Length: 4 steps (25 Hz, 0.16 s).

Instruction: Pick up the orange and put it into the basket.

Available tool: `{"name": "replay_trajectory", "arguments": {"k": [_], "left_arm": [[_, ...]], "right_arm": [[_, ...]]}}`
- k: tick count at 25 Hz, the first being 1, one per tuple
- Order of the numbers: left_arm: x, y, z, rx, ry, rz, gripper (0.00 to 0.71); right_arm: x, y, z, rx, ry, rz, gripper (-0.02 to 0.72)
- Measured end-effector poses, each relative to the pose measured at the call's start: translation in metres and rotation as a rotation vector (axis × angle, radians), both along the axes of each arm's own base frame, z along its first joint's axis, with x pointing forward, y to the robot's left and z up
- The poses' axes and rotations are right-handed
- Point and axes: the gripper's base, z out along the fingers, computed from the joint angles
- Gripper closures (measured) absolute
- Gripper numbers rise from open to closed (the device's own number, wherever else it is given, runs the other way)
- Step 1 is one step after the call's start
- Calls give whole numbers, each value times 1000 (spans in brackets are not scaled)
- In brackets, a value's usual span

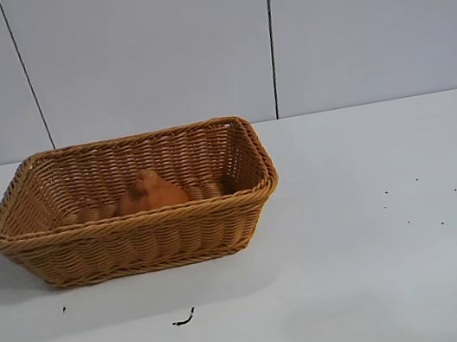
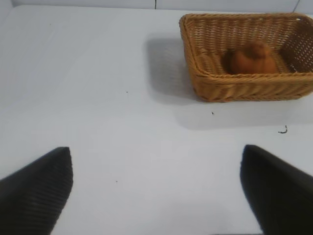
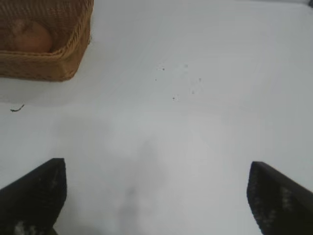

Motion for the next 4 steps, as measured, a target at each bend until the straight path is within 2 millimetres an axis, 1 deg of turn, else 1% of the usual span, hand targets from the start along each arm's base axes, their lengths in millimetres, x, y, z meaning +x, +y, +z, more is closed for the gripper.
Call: {"name": "replay_trajectory", "arguments": {"k": [4], "left_arm": [[0,0,0,0,0,0,44]], "right_arm": [[0,0,0,0,0,-1,10]]}}
